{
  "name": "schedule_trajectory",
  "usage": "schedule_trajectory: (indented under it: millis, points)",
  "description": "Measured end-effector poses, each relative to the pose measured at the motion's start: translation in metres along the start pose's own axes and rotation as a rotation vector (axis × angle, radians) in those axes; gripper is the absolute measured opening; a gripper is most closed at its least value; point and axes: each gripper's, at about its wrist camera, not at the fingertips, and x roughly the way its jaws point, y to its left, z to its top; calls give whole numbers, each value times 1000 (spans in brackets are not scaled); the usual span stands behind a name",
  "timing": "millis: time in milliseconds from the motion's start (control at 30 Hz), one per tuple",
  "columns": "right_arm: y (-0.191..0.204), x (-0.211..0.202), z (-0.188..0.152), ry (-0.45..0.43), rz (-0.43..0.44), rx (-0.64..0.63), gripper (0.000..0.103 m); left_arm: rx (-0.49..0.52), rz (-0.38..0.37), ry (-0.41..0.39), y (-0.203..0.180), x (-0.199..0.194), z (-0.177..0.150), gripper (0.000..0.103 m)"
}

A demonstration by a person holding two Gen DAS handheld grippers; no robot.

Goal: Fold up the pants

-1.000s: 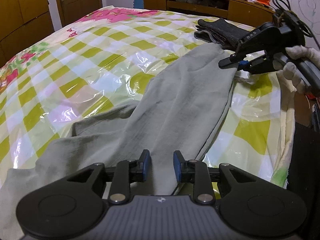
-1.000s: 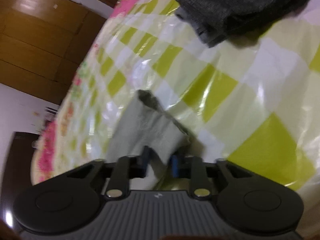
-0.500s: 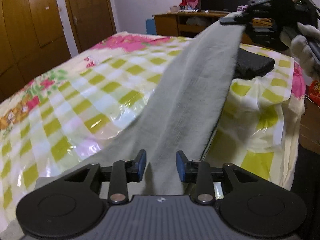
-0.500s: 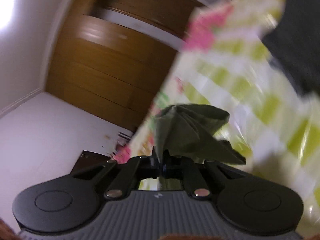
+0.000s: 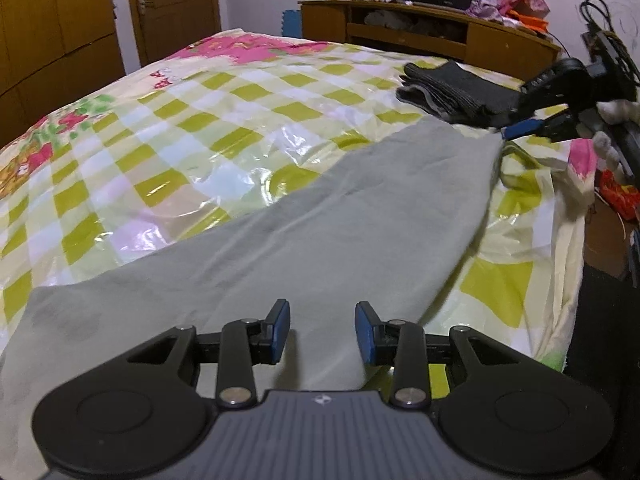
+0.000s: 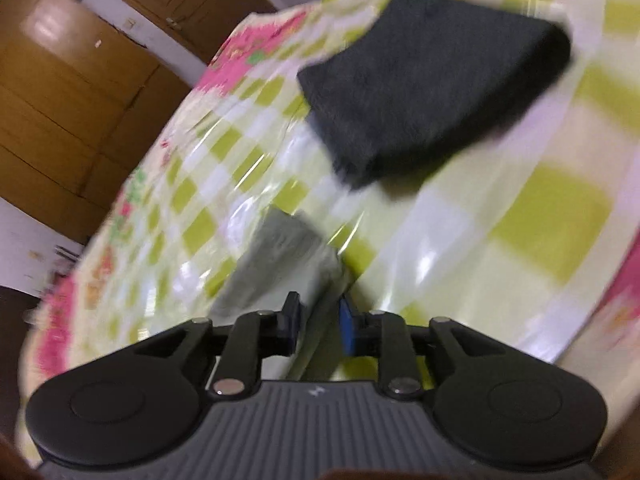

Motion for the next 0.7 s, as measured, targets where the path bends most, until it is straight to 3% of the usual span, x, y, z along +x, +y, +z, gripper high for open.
schedule_trajectory:
  millis: [100, 200, 233, 433, 533, 633, 700]
  points:
    - [4, -18, -1, -57, -62, -79, 26, -17, 3, 0, 7, -5, -5, 48]
    - [21, -17, -5, -21, -13, -124, 29, -26, 10, 5, 10, -5, -10, 48]
    - [30, -11, -7, 0, 43, -138, 29, -32, 10, 3, 11, -5, -11, 48]
    - [106, 47, -42, 213, 317, -300, 29, -58, 11, 24, 15, 0, -19, 49]
    - [142, 82, -68, 335, 393, -370, 29, -124, 2, 58, 29, -2, -32, 49]
    - [177, 106, -86, 416, 375, -482, 29, -153, 21, 34, 41, -18, -36, 49]
    - [203, 114, -94, 458, 438, -539, 29, -160, 44, 13, 49, -28, -36, 50]
